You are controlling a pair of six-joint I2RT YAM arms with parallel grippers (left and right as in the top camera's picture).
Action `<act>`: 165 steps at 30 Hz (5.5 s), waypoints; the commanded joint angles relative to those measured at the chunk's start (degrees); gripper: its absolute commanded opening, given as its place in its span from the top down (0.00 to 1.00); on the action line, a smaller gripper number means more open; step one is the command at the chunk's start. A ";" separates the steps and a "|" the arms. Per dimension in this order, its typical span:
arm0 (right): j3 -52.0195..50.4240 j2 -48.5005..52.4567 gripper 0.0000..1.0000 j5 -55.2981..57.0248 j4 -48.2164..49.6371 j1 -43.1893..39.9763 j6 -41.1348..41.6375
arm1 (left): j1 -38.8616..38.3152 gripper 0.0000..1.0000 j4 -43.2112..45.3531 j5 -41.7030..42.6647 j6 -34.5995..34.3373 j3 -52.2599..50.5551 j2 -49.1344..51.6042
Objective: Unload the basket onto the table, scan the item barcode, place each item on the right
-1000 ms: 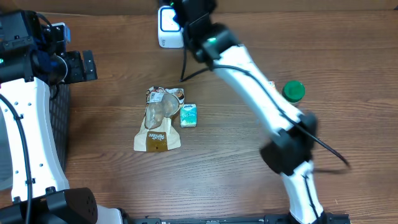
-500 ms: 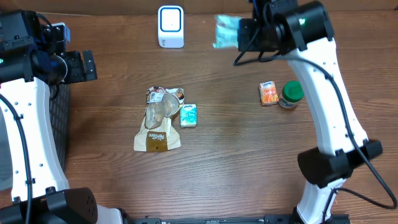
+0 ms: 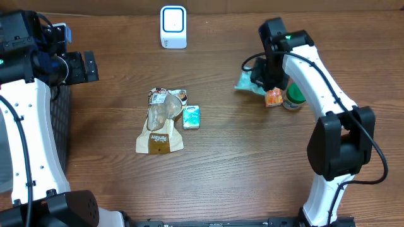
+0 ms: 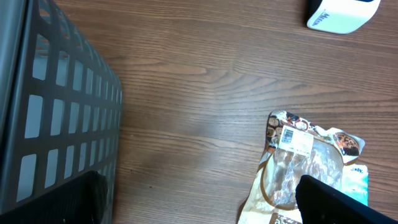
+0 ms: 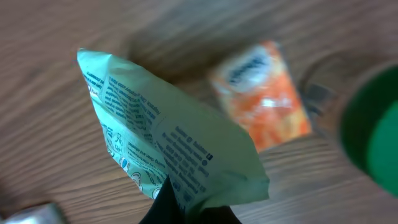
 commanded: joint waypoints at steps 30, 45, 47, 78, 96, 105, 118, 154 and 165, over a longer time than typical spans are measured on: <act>2.95 -4.26 0.43 -5.70 -0.83 0.83 -5.11 | 0.24 0.00 0.00 -0.02 1.51 0.74 0.11; 1.01 0.42 0.53 -19.50 5.49 10.12 -7.23 | 0.24 0.00 0.02 0.00 1.49 0.74 0.11; 1.01 1.79 0.53 -19.32 6.12 12.37 -6.10 | 0.24 0.00 0.02 0.00 1.49 0.74 0.11; -4.57 7.80 0.93 -4.70 12.55 28.06 2.47 | 0.24 0.00 0.02 0.00 1.49 0.74 0.11; 2.54 3.98 0.61 -14.64 6.03 19.45 -4.24 | 0.24 0.00 0.02 -0.02 1.49 0.74 0.11; -6.64 4.07 0.63 -25.31 13.16 15.89 -4.24 | 0.24 0.01 0.02 0.00 1.49 0.74 0.11; -17.55 6.05 0.79 -31.17 28.41 15.93 2.97 | 0.24 0.00 0.02 -0.02 1.49 0.74 0.11; -16.22 -10.32 0.96 -77.31 10.49 -6.45 16.63 | 0.24 0.01 0.02 -0.02 1.49 0.74 0.11; -16.22 -10.32 0.96 -76.85 8.83 -6.45 16.35 | 0.24 0.01 0.02 0.00 1.49 0.74 0.11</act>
